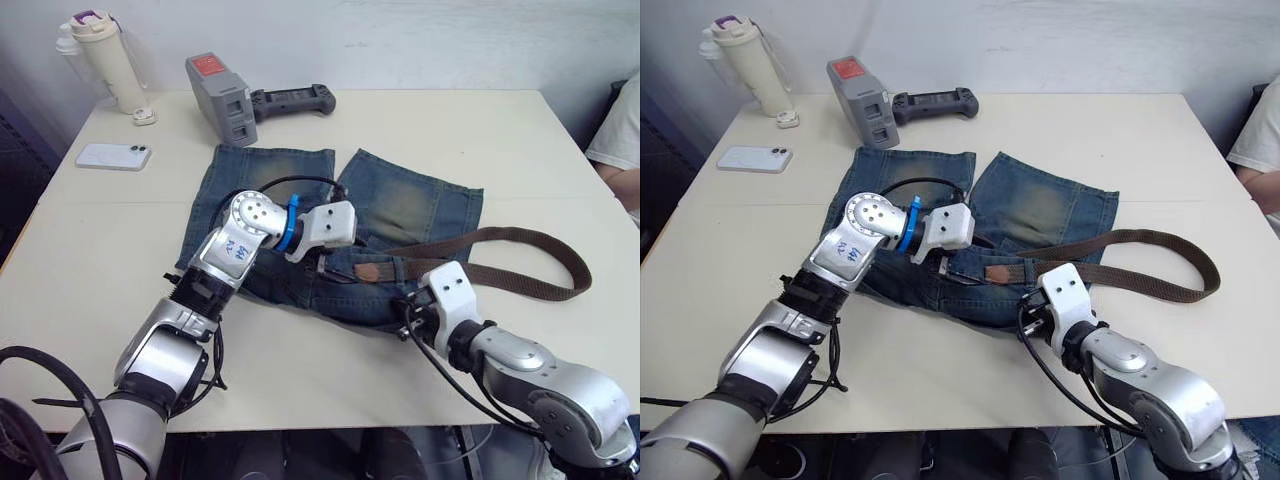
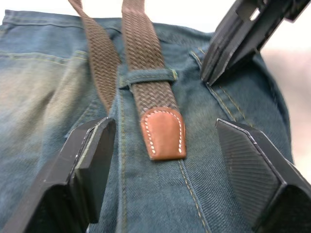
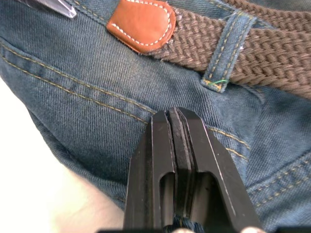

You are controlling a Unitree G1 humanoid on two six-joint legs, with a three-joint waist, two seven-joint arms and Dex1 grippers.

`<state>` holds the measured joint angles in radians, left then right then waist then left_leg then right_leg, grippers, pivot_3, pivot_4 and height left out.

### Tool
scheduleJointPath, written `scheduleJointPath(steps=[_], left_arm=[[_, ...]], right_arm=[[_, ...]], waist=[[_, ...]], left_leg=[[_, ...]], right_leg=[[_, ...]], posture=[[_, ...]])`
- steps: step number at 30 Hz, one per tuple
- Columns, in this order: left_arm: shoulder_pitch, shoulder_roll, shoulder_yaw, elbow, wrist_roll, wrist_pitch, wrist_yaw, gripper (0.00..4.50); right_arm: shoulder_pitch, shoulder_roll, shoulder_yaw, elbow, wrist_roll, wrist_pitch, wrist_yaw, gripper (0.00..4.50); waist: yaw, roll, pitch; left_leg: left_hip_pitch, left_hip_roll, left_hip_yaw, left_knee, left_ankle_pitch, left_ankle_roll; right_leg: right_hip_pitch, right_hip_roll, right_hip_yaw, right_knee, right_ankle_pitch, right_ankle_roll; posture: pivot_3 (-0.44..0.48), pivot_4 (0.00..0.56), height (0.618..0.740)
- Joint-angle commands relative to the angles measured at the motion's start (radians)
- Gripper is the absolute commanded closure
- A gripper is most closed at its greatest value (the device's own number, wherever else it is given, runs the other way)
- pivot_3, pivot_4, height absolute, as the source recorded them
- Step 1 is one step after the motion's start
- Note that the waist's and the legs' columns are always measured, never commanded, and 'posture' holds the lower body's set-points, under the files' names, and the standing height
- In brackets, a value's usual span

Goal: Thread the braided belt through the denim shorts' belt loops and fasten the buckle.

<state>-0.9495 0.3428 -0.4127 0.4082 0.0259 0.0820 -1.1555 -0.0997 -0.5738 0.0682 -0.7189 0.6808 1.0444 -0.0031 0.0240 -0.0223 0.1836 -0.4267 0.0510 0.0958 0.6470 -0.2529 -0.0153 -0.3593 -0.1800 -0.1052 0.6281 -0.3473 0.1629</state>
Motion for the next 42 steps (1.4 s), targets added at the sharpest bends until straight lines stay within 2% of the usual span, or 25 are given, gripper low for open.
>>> scheduleJointPath(steps=[1, 8, 15, 18, 23, 24, 30, 38, 41, 42], left_arm=[[0.020, -0.027, -0.036, 0.020, 0.041, -0.053, 0.008, 1.11], [0.013, -0.074, -0.055, 0.123, 0.119, -0.064, 0.076, 1.11], [0.006, -0.101, -0.042, 0.163, 0.121, -0.014, 0.080, 1.11], [-0.002, -0.097, -0.045, 0.186, 0.128, -0.001, 0.067, 1.94], [-0.028, -0.104, -0.030, 0.231, 0.126, 0.009, 0.080, 4.02], [-0.034, -0.101, -0.035, 0.241, 0.136, -0.009, 0.084, 4.27], [-0.052, -0.098, -0.040, 0.271, 0.145, -0.070, 0.091, 4.27], [-0.030, -0.119, 0.041, 0.217, 0.035, -0.185, 0.064, 4.27], [-0.018, -0.111, 0.074, 0.230, 0.044, -0.276, 0.121, 3.42], [-0.014, -0.101, 0.069, 0.237, 0.063, -0.321, 0.133, 2.95]], right_arm=[[0.006, 0.027, 0.007, -0.001, -0.043, -0.019, 0.016, 4.50], [0.016, 0.054, -0.005, -0.005, -0.086, -0.009, 0.039, 4.50], [0.016, 0.078, -0.018, -0.012, -0.109, -0.003, 0.053, 4.50], [0.016, 0.088, -0.021, -0.015, -0.117, 0.000, 0.058, 4.50], [0.017, 0.095, -0.019, -0.016, -0.129, 0.004, 0.066, 4.50], [0.018, 0.096, -0.020, -0.017, -0.132, 0.005, 0.067, 4.50], [0.020, 0.105, -0.022, -0.017, -0.144, 0.005, 0.076, 4.50], [0.009, 0.114, -0.023, -0.010, -0.158, 0.005, 0.088, 4.50], [0.010, 0.116, -0.027, -0.014, -0.161, 0.006, 0.092, 4.50], [0.010, 0.117, -0.028, -0.015, -0.162, 0.007, 0.093, 4.50]], waist=[[0.000, 0.000, 0.000], [0.000, 0.000, 0.000], [0.001, 0.000, 0.000], [0.000, -0.001, 0.000], [-0.002, -0.001, 0.000], [-0.002, -0.001, 0.000], [-0.002, -0.001, -0.001], [-0.002, -0.001, -0.001], [-0.001, -0.001, 0.000], [-0.001, -0.001, -0.001]], left_leg=[[0.000, 0.000, 0.000, 0.000, 0.000, 0.000], [0.000, 0.000, 0.000, 0.000, 0.000, 0.000], [0.000, 0.000, 0.000, 0.001, 0.000, 0.000], [0.000, 0.000, 0.000, 0.001, 0.000, 0.000], [0.001, 0.000, 0.000, 0.000, 0.000, 0.000], [0.001, 0.000, 0.000, 0.000, 0.000, 0.000], [0.001, 0.000, 0.000, 0.001, 0.000, 0.000], [0.000, 0.000, 0.000, 0.000, 0.000, 0.000], [0.000, 0.000, 0.000, 0.000, 0.000, 0.000], [0.000, 0.000, 0.000, 0.000, 0.000, 0.000]], right_leg=[[0.000, 0.000, 0.000, 0.000, 0.000, 0.000], [0.000, 0.000, 0.000, 0.000, 0.000, 0.000], [0.001, 0.000, 0.000, 0.000, 0.000, 0.000], [0.001, 0.000, 0.000, 0.000, 0.000, 0.000], [0.001, 0.000, 0.000, 0.000, 0.000, 0.000], [0.001, 0.000, 0.000, 0.000, 0.000, 0.000], [0.001, 0.000, 0.000, 0.001, 0.000, 0.000], [0.000, 0.000, 0.000, 0.000, 0.000, 0.000], [0.000, 0.000, 0.000, 0.000, 0.000, 0.000], [0.000, 0.000, 0.000, 0.000, 0.000, 0.000]], posture=[[0.000, 0.150, 0.740], [0.000, 0.150, 0.740], [0.000, 0.150, 0.740], [0.000, 0.150, 0.740], [0.000, 0.150, 0.740], [0.000, 0.150, 0.740], [0.000, 0.150, 0.740], [0.000, 0.150, 0.740], [0.000, 0.150, 0.740], [0.000, 0.150, 0.740]])
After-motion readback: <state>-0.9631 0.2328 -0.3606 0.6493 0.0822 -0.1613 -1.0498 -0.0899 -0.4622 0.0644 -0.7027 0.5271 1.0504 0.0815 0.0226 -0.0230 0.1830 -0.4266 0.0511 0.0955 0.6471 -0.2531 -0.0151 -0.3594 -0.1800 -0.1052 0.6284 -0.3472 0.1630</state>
